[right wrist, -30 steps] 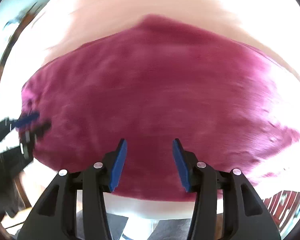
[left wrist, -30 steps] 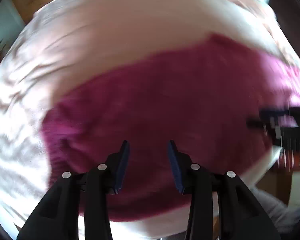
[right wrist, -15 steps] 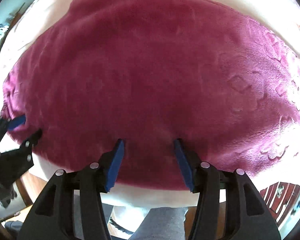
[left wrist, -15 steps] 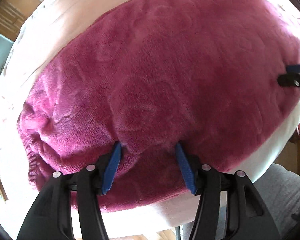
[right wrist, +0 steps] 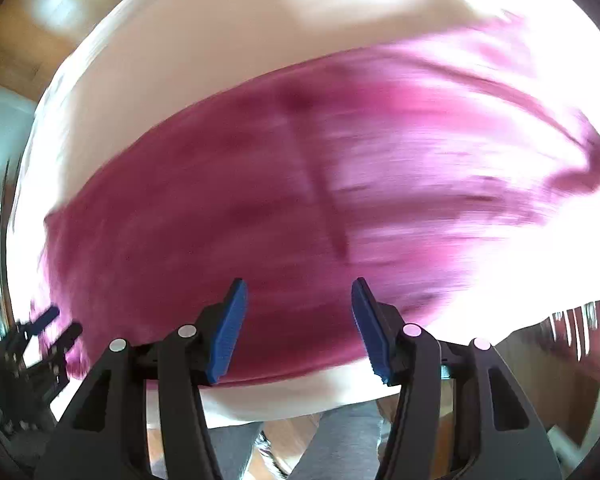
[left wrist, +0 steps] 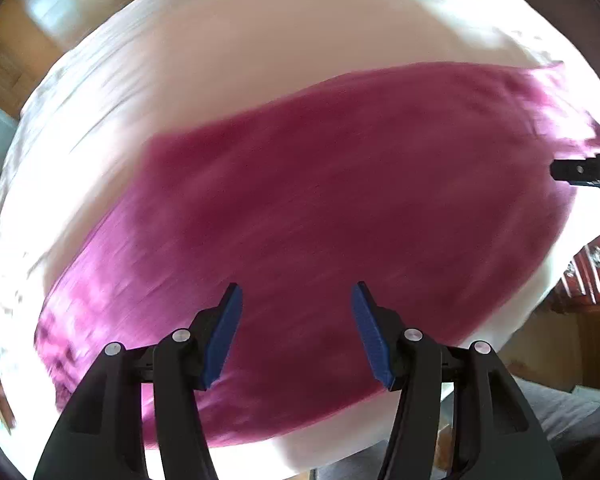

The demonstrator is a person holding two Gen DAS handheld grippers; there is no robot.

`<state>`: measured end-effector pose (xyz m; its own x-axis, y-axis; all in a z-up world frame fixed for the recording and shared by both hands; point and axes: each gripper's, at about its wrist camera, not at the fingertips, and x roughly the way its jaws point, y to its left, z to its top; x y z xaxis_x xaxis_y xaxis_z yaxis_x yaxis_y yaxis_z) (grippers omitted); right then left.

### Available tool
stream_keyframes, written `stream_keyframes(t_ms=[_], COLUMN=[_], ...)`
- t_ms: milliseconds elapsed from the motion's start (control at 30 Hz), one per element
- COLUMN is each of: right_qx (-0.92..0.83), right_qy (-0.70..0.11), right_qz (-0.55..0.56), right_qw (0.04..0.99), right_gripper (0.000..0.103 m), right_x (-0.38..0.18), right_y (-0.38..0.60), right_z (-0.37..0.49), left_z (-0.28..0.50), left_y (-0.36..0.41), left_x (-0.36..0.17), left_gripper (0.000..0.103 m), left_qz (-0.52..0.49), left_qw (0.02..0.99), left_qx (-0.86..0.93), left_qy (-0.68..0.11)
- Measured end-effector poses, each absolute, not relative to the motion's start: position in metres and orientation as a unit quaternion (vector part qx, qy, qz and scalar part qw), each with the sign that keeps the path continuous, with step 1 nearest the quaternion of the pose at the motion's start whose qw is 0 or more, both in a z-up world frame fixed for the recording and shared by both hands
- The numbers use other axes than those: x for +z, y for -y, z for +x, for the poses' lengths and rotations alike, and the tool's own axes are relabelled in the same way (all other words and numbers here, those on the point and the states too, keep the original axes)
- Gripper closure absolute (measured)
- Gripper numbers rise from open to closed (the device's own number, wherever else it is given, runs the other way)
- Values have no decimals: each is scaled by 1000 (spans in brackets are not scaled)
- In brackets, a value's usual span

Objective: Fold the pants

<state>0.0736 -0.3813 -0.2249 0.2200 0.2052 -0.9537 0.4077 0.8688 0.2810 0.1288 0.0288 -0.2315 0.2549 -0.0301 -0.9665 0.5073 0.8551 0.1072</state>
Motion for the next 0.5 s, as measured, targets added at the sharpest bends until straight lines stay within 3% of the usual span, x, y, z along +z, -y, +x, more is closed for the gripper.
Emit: stream_keyframes(t_ms=[100,300,367,500], right_qx=[-117,-201,-210,-207], right_qy=[-602,-558,-547,-520], right_qz=[292,374,393,455], right_qw=[734,713,709,693], right_gripper=[47,37,35,35], right_x=[-224,-227,-232,-250], right_y=[448,558,583,622], right_z=[42,-15,-24,-47], left_z=[130,133,135,133], left_y=[21,97,117,157], left_x=[-233,-236,-234,-232], left_gripper=[46,46,38,37], left_qz=[219,228,231,238], left_qw=[759,741,735,725], left_qx=[-211,-260,-268,-280], left_qy=[-576,-576,-579,-583])
